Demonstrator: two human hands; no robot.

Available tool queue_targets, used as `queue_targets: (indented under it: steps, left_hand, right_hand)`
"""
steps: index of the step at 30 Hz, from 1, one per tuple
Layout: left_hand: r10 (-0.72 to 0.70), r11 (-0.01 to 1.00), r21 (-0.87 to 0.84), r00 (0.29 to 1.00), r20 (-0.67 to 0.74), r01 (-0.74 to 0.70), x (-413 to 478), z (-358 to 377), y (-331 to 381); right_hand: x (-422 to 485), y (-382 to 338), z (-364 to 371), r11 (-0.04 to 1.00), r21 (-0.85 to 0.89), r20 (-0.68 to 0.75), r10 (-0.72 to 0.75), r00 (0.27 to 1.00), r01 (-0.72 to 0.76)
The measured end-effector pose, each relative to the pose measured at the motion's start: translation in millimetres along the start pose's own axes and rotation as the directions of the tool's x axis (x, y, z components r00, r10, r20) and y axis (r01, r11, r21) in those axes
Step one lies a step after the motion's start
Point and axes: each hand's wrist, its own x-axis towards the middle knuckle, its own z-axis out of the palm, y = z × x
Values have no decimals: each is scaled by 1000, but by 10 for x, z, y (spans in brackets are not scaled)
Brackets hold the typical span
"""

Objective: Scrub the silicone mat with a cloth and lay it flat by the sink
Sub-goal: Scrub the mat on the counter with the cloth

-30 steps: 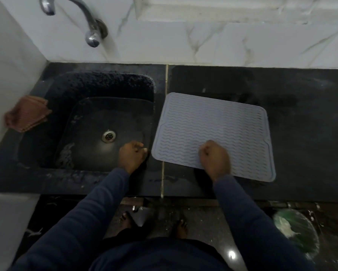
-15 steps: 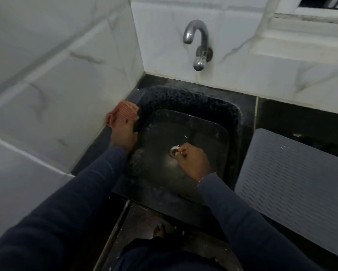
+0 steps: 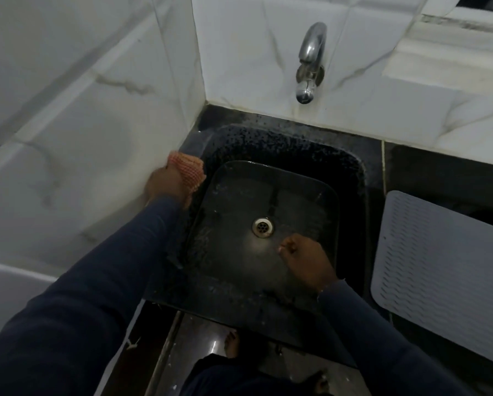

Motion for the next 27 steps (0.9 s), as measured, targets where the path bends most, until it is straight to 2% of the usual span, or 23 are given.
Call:
queue_targets:
  steps: [4,7,9,10,12,14,15,17,18,20,22,23,24,26,27]
  left_hand:
    - [-96,987,-123,994,47,101,-27,-46,78]
    - [-109,990,-87,992,70,114,-77,-52,56]
    - [-190,968,-160,981,49,196,-104,-41,49]
    - [-206,948,-234,976,75,218,-130,-28,52]
    - [-119,906,-374,968,220,197,-184,34,128]
    - [-79,742,-608,937,340,283,-410,21,381]
    - [-33,650,-707,940,340,279,-813,50,954]
    - [93,493,-850,959,266,188,-1323,36,1729]
    - [157,509,-857,969,188,84,-1650,-63,2070]
    - [265,491,-863,964,18,-119,-2104,-147,2417]
    - [416,385,-877,902,-115,-289,-2600,-266,2682]
    - [477,315,-887,864,-159,-337,-2800,-305,2777]
    - [513,274,-894,840,-176,-354,-2947,-350,2822]
    - [571,181,-940,809,-139,-289,-3295,-293,3131]
    - [575,167,-965,815,-71,-202,-3395,-210,3252]
  right_hand:
    - [-80,29,-54,991,132,-37,5,999,0]
    - [-173,130,-167,964,265,-51,8,999,5]
    - [-256,218,-270,951,310,-61,2,998,17]
    - [-314,254,-328,942,335,-68,4,998,19]
    - [-473,368,-480,925,379,-65,15,998,11]
    - [-606,471,-653,901,433,-30,42,999,-24]
    - [-806,829,-917,871,489,-28,75,997,-52]
    - [-882,1104,-1147,814,579,-63,112,992,-55]
    - [-875,1133,-1202,770,637,-77,118,990,-42]
    - [-828,1028,-1269,619,783,-54,166,985,-61]
    - [-806,996,-1369,406,907,43,176,983,-112]
    - [-804,1018,-1408,257,957,101,126,987,-131]
    - [-807,1038,-1434,97,987,122,51,991,-126]
    - [-952,1400,-1607,-189,980,50,-60,997,-61]
    - [-1025,1574,-1661,-266,962,50,-62,997,-65]
